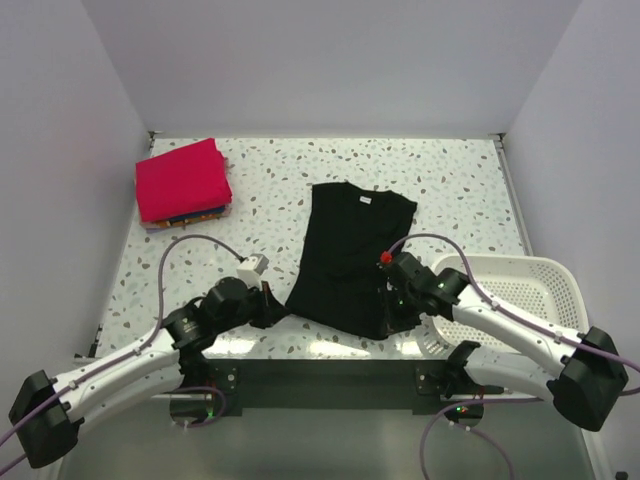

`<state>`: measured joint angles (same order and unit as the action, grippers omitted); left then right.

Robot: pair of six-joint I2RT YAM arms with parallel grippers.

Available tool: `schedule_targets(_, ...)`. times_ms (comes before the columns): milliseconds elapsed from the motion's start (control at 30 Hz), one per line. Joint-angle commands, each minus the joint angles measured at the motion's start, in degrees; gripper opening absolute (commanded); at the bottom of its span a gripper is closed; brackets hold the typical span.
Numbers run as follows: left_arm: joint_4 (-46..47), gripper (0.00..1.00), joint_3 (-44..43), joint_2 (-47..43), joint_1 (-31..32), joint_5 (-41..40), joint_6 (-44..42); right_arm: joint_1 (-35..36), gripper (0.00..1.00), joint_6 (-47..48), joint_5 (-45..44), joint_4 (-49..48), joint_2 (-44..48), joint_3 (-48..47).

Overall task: Fold and stack the t-shirts
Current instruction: Fold the tshirt

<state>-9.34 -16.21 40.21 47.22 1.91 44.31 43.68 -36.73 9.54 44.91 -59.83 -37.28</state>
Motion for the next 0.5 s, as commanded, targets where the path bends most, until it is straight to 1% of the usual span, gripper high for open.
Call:
schedule_targets(0, -7.4, 0.0, -1.5, -5.4, 1.7, -1.6, 3.3, 3.8, 0.0, -5.6, -1.6, 4.3, 1.2, -3.8)
schedule_targets(67, -10.6, 0.0, -4.5, -6.7, 2.3, -1.7, 3.2, 5.3, 0.0, -6.3, -2.6, 6.4, 1.5, -5.9)
schedule_targets(133, -12.1, 0.0, -7.3, -7.7, 2.3, -1.7, 2.7, 6.2, 0.0, -6.7, -3.9, 8.1, 1.5, -10.0)
schedule_targets(167, -13.8, 0.0, -10.5, -7.7, 2.3, -1.7, 2.6, 6.4, 0.0, -6.7, -5.4, 9.7, 1.6, -11.4)
schedule_targets(200, -14.6, 0.0, -12.0, -7.6, 2.4, -1.7, 2.2, 6.3, 0.0, -6.9, -6.1, 10.2, 1.8, -14.5)
schedule_targets(333, -17.2, 0.0, -18.1, -6.7, 2.3, -1.7, 0.5, 6.4, 0.0, -7.0, -9.1, 12.0, 2.4, -21.4)
schedule_targets(367, -17.9, 0.0, -20.5, -6.4, 2.4, -3.2, 0.1, 6.4, 0.0, -6.9, -9.4, 13.0, 2.4, -22.7)
schedule_targets(400, -18.1, 0.0, -21.7, -5.1, 2.4, -5.3, -0.7, 6.4, 0.0, -6.4, -12.7, 13.8, 1.8, -25.0)
schedule_targets(467, -17.2, 0.0, -24.9, -3.1, 2.3, -7.3, -2.0, 6.4, 0.0, -5.9, -15.0, 15.3, 1.6, -26.8)
